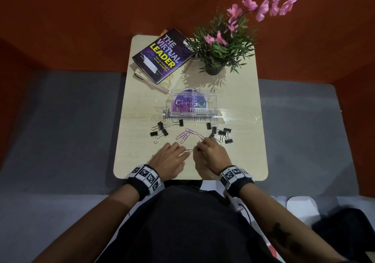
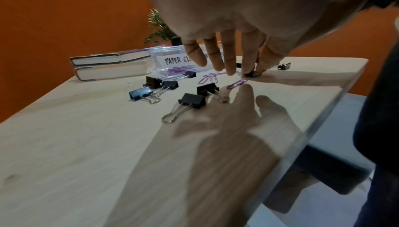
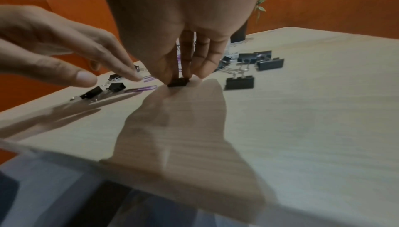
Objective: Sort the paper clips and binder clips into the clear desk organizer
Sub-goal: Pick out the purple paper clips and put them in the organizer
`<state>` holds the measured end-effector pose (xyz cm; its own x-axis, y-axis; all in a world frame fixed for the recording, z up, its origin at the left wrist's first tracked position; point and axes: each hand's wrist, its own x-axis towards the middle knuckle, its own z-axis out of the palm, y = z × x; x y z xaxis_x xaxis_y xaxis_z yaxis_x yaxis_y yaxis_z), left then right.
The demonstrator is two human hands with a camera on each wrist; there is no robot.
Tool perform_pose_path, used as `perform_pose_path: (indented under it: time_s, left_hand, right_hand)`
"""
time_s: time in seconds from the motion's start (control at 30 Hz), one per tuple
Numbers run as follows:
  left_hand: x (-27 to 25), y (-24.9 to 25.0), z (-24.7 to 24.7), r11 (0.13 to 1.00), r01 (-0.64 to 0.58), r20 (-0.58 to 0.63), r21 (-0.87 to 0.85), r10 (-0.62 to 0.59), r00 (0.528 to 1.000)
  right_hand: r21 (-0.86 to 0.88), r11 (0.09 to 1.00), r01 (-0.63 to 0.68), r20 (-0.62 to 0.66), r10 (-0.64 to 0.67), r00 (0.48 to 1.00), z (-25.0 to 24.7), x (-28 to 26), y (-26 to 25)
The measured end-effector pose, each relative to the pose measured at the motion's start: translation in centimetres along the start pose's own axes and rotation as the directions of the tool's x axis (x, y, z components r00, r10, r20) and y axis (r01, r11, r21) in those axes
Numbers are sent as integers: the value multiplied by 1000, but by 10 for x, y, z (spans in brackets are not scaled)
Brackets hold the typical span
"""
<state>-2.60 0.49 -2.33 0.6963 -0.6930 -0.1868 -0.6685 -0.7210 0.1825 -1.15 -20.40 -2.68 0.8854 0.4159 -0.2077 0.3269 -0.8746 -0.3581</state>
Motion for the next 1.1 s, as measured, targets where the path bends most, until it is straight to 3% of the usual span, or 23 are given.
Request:
perform_pose_path:
  time_s: [0.13, 0.23, 0.33, 0.43, 0.57, 0.77, 0.93, 1.1]
  left_hand:
    - [6, -6, 3, 998, 56, 13, 28, -56, 998]
    - [13, -9, 0, 992, 121, -11, 22, -120, 993]
    - [24, -10, -7, 955, 297, -9, 5, -297, 955]
    - [38, -10, -9, 912, 410, 58, -21, -408, 911]
    - [53, -6, -8, 884, 464, 77, -52, -460, 885]
    - [53, -10, -5, 830, 531, 95, -173, -522, 847]
    - [55, -13, -11, 811, 551, 124, -196, -537, 834]
    - [55, -13, -11, 784, 580, 140, -221, -563, 814]
  right_hand:
    - [-29, 998, 47, 0, -47, 999, -4, -11, 15]
    - [45, 998, -48, -59, 51, 997, -9, -5, 22]
    - [33, 986, -165, -81, 167, 983, -11, 15, 21]
    - [-21, 979, -201, -44, 200, 979, -12, 37, 15]
    - [-63, 989, -135, -7, 135, 991, -11, 57, 4]
    - [68, 993, -101, -18, 103, 995, -10, 63, -6]
    - [-18, 998, 58, 59, -56, 997, -16, 83, -7]
    - [1, 1000, 4, 131, -4, 991, -27, 89, -1]
